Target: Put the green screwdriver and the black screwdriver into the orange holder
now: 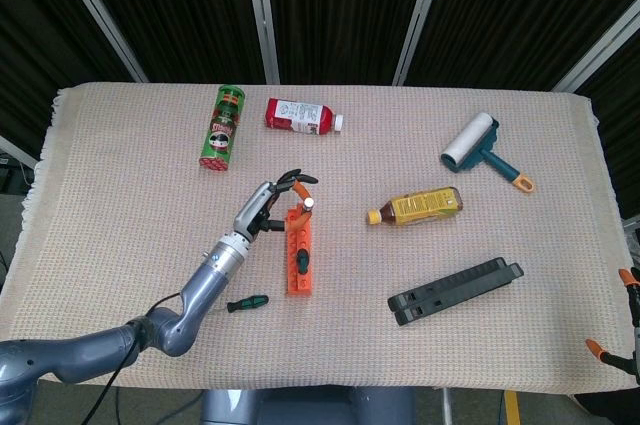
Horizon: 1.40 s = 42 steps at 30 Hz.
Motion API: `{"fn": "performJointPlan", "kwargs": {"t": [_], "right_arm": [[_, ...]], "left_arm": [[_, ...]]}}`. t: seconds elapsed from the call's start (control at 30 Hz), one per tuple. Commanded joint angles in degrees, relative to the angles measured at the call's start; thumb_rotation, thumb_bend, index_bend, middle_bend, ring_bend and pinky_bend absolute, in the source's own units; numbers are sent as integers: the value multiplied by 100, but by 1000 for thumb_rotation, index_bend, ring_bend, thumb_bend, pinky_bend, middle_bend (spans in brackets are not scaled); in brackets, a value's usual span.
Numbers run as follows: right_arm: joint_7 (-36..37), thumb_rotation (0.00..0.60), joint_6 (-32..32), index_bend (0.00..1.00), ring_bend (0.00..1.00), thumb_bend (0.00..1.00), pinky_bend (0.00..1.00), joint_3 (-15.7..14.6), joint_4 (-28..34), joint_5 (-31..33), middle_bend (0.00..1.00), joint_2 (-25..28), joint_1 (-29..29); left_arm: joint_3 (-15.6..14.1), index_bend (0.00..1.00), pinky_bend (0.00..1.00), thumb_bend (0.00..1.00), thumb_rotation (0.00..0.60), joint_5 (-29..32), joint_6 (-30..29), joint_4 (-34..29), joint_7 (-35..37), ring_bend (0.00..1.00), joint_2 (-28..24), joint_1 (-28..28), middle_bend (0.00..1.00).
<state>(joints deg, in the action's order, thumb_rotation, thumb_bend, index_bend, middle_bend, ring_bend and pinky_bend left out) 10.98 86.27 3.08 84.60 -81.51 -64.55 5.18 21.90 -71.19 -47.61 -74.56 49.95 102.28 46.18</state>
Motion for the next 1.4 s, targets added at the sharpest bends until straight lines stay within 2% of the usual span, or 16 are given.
{"fn": "performJointPlan", "kwargs": {"t": [0.03, 0.67, 1.2, 1.4], "right_arm": [[-14, 600, -15, 0, 0, 0, 0, -7, 7, -3, 0, 3, -6], [-37, 600, -19, 0, 0, 0, 0, -3, 35, 27, 0, 13, 4], [-39, 600, -31, 0, 0, 0, 0, 0, 37, 35, 0, 13, 1], [-40, 600, -37, 0, 0, 0, 0, 4, 35, 43, 0, 9, -1]], "left_arm": [[-40, 698, 0, 413, 600, -34, -1, 35, 72, 1, 13, -21, 212], [-178, 696, 0, 413, 600, -46, 82, 274, 72, 1, 100, -8, 212], [-226, 692, 0, 413, 600, 32, 66, 401, -256, 0, 182, -13, 211], [-246, 609, 0, 414, 600, -12, 5, 374, -332, 0, 171, -37, 190]]}}
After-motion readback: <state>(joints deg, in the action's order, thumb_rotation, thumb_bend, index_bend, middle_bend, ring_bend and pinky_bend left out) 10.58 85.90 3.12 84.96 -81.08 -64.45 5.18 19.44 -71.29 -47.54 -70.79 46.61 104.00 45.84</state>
